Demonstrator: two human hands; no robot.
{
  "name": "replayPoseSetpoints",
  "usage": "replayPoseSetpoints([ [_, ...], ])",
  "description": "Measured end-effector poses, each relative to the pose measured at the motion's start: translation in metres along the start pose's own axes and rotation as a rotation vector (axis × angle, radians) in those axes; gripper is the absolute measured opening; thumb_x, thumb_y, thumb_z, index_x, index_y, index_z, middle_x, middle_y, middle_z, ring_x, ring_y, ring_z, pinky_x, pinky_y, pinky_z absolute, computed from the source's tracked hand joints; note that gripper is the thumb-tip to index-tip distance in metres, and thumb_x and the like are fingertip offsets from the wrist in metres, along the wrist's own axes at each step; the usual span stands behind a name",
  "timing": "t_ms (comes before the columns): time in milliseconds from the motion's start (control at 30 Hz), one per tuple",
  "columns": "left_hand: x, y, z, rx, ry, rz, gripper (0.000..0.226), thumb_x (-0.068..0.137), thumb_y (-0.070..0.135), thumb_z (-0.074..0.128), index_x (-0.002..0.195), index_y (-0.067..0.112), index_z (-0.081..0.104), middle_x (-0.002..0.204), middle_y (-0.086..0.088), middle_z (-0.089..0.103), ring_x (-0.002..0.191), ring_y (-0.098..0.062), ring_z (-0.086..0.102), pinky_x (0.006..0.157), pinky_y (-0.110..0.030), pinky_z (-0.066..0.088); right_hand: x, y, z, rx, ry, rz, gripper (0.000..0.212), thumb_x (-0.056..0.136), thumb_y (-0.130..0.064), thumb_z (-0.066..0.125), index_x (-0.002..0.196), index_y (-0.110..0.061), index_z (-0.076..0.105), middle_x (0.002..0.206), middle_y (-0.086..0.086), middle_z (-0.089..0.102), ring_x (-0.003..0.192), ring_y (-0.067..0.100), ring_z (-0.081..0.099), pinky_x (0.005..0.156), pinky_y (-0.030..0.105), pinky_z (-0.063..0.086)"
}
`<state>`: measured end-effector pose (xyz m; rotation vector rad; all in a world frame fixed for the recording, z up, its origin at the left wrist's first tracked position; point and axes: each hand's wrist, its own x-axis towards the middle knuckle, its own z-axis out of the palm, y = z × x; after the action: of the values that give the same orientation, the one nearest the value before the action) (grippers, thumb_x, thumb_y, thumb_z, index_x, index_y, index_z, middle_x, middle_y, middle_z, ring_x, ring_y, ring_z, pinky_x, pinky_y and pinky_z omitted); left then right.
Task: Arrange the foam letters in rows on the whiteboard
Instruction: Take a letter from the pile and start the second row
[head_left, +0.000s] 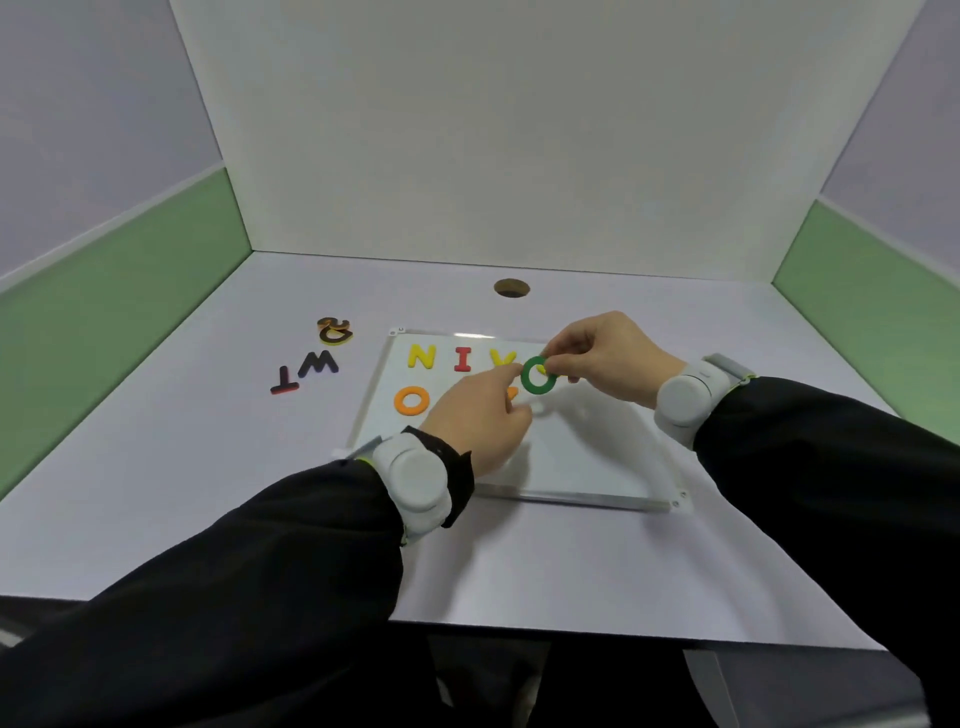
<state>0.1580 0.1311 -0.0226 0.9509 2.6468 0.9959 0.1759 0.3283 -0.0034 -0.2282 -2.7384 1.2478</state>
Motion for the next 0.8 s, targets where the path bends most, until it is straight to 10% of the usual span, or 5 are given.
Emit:
replayPoseSetpoints([
  [300,-0.010,0.021,0.033,0.494,-0.034,0.127,0.049,0.098,0.030,0.038,0.146,0.021,0.036,0.113,-0.004,0.057,0.099,-0.027,0.059,0.074,-0.038,0.048,-0.004,0.025,-0.002,-0.074,-0.007,0.055,0.009,0.081,-0.013,0.076,0.089,-0.010,0.077,0.083,0.004,0.075,0.069,0.014,0.066,0.074,0.030,0.058],
  [533,-0.013,0.029,0.047,0.562,-0.045,0.123,0.026,0.096,0.029,0.037,0.114,0.015,0.050,0.084,-0.001,0.051,0.071,-0.025,0.047,0.062,-0.033,0.035,-0.008,0.028,-0.002,-0.117,-0.045,0.083,0.007,0.081,-0.016,0.074,0.087,-0.014,0.077,0.079,-0.001,0.074,0.063,0.008,0.063,0.067,0.021,0.051],
  [800,-0.012,0.025,0.052,0.609,-0.013,0.108,0.035,0.096,0.030,0.035,0.126,0.014,0.046,0.080,-0.001,0.052,0.067,-0.025,0.047,0.058,-0.032,0.032,-0.005,0.029,0.003,-0.131,-0.038,0.085,0.008,0.081,-0.018,0.074,0.087,-0.017,0.079,0.088,-0.005,0.074,0.081,0.007,0.063,0.071,0.016,0.047],
])
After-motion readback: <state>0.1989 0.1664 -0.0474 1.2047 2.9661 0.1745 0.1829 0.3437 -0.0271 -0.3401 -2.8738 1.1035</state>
